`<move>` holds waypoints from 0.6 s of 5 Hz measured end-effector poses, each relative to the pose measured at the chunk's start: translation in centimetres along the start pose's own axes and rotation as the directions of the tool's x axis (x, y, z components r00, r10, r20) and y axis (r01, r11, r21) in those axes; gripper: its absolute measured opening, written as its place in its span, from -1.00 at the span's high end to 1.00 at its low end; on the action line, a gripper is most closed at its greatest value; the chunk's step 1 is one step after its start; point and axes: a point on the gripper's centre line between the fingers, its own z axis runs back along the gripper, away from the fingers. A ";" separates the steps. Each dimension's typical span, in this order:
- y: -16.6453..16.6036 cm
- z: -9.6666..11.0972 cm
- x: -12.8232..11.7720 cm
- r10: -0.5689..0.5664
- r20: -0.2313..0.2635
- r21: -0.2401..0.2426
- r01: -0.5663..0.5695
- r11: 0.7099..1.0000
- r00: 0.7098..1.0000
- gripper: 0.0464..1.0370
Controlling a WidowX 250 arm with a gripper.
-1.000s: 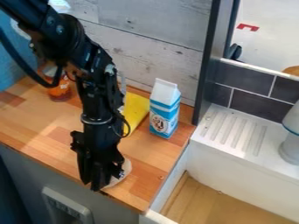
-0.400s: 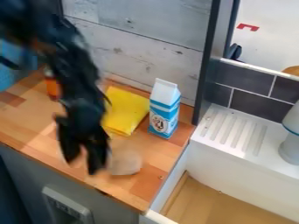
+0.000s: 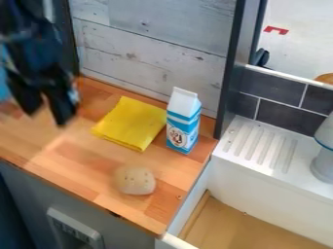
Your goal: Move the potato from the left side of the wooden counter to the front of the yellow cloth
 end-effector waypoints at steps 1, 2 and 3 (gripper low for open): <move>3.4 -0.2 3.7 0.008 -0.017 0.046 -0.007 0.999 1.000 -0.93; 5.4 -0.5 7.0 -0.052 -0.038 0.049 0.054 0.997 0.998 -0.93; 6.7 -1.0 8.0 -0.092 -0.071 0.070 0.097 0.993 0.993 -0.93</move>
